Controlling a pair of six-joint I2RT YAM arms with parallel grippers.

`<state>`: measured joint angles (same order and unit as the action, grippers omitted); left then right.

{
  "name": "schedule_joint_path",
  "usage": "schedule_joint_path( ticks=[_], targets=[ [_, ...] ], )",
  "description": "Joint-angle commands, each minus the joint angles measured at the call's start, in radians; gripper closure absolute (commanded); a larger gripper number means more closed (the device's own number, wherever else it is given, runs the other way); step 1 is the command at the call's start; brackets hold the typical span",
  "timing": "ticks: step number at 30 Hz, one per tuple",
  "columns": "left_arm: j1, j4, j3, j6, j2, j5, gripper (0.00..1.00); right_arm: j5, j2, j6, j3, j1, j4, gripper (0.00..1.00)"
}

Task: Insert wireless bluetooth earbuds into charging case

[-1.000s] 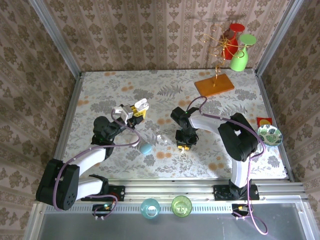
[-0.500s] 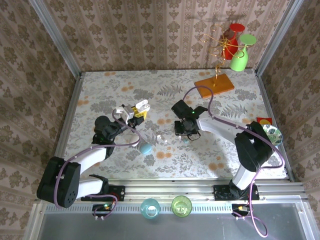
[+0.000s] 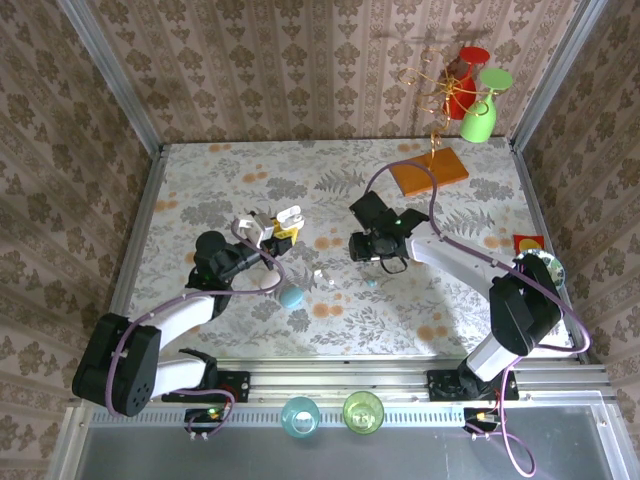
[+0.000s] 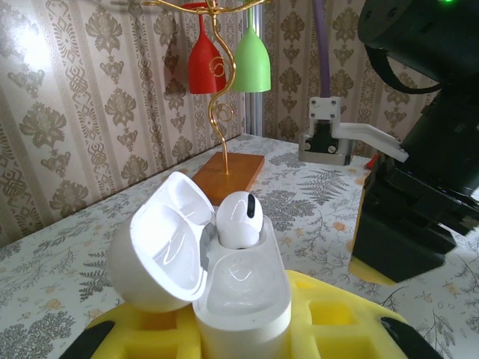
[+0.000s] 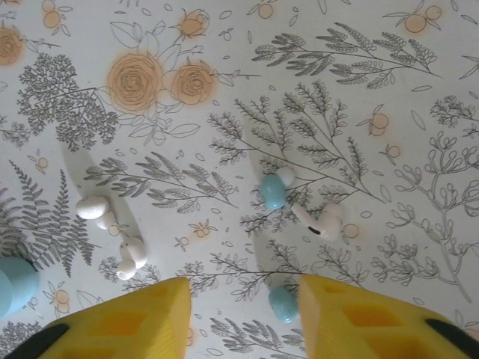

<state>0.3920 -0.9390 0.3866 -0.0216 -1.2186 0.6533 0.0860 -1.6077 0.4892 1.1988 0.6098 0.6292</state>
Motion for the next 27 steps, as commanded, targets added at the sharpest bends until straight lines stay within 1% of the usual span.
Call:
schedule_joint_path(
  ticks=[1, 5, 6, 10, 15, 19, 27],
  targets=[
    [0.004, 0.013, 0.007, 0.021, 0.034, -0.003, 1.0, -0.063, -0.059, -0.037, 0.045, -0.071, 0.08, 0.47],
    [0.003, 0.008, 0.001, 0.024, 0.032, -0.003, 1.0, -0.132, -0.156, -0.043, 0.098, -0.125, 0.114, 0.43],
    [0.004, 0.006, 0.001, 0.023, 0.033, -0.018, 1.0, -0.143, -0.182, -0.021, 0.113, -0.135, 0.127, 0.42],
    [0.004, 0.003, -0.007, 0.022, 0.042, -0.038, 1.0, -0.149, -0.246, 0.073, 0.118, -0.166, 0.135, 0.48],
    [0.006, 0.011, -0.011, 0.026, 0.048, -0.04, 1.0, -0.131, -0.297, 0.08, 0.119, -0.164, 0.143, 0.51],
    [0.006, 0.012, -0.009, 0.031, 0.05, -0.041, 1.0, -0.105, -0.311, 0.07, 0.107, -0.151, 0.161, 0.53],
    [0.005, 0.013, -0.007, 0.037, 0.048, -0.044, 1.0, -0.098, -0.27, 0.062, 0.049, -0.136, 0.172, 0.55]
  ],
)
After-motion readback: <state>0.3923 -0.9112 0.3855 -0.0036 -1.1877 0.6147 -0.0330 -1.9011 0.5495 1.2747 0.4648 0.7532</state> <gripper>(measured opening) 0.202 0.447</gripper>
